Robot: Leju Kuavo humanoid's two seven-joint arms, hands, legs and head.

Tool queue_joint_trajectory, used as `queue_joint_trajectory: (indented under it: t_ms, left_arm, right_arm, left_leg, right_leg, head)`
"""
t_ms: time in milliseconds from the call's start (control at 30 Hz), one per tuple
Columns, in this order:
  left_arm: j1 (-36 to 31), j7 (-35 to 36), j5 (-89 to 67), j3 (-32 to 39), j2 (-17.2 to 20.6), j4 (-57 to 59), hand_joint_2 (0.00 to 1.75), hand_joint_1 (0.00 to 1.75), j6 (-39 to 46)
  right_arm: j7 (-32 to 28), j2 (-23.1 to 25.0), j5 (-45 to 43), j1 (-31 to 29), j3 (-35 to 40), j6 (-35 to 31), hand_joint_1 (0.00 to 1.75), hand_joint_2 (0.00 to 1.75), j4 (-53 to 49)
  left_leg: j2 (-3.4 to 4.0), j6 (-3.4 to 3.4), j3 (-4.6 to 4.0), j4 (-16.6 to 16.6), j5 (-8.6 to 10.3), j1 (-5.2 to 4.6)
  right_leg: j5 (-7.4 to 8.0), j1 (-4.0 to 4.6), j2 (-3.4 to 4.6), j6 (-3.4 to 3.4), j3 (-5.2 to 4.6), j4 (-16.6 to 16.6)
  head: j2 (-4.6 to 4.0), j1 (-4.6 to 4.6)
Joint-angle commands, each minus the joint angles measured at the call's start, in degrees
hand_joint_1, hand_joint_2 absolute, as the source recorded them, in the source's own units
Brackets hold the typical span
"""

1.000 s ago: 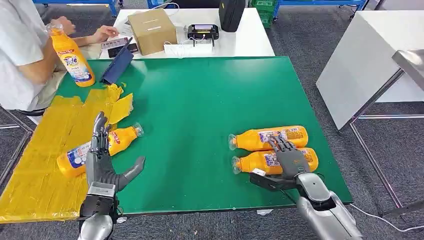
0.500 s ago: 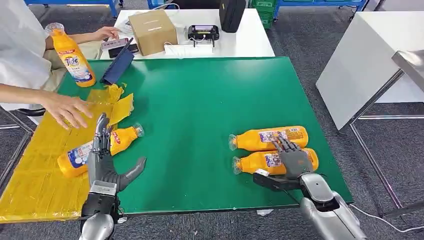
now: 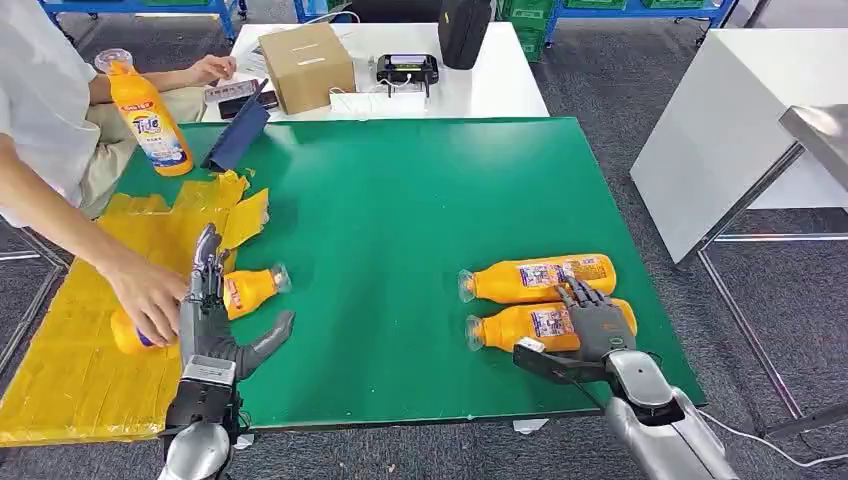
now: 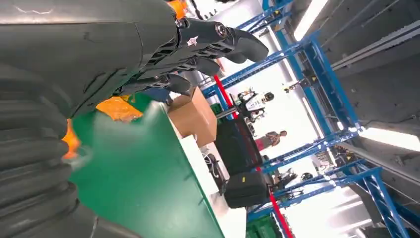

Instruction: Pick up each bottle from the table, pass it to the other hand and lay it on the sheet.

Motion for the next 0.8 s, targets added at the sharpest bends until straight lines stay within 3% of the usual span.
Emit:
queue_joint_trajectory:
  t_ms: [33,300,500,800]
  left_arm:
    - [-2.4,-0.2,1.0,-0.9,-0.3,4.1,1.75,0.00,-0.1]
    - [-2.6,-0.3,1.2,-1.2,-0.2,4.2,1.75,0.00,0.1]
    - [-2.6,-0.4,1.4,-1.2,-0.2,4.3,1.75,0.00,0.1]
    - [-2.7,-0.5,1.5,-1.2,-0.4,3.9,1.75,0.00,0.3]
  right_arm:
    - [-0.9,-0.3,-0.5,5.9,0.7,2.5,1.75,1.75,8.4]
    - [-1.3,-0.3,-0.7,5.7,1.3,2.7,1.75,1.75,9.1]
    - [-1.4,-0.2,-0.9,5.7,1.3,2.6,1.75,1.75,9.2]
    - [-1.6,0.8,-0.5,4.8,2.3,2.3,1.75,1.75,9.6]
  left_leg:
    - [-0.44,-0.05,-0.04,-0.1,0.04,0.12]
    - [-0.58,0.14,-0.14,-0.1,0.09,0.12]
    - [-0.27,0.19,0.30,0.0,-0.07,0.09]
    - [-0.52,0.23,0.07,-0.1,-0.02,0.12]
  right_leg:
    - [-0.09,0.09,-0.14,-0.02,0.15,-0.2]
    - [-0.20,0.08,-0.10,-0.05,0.18,-0.4]
    - [-0.24,0.07,0.05,0.01,0.59,-0.4]
    - [-0.15,0.10,-0.01,-0.03,0.45,-0.5]
  head:
    - [0.00,-0.02]
    - [0.00,-0.02]
    - [0.00,0.00]
    - [0.00,0.00]
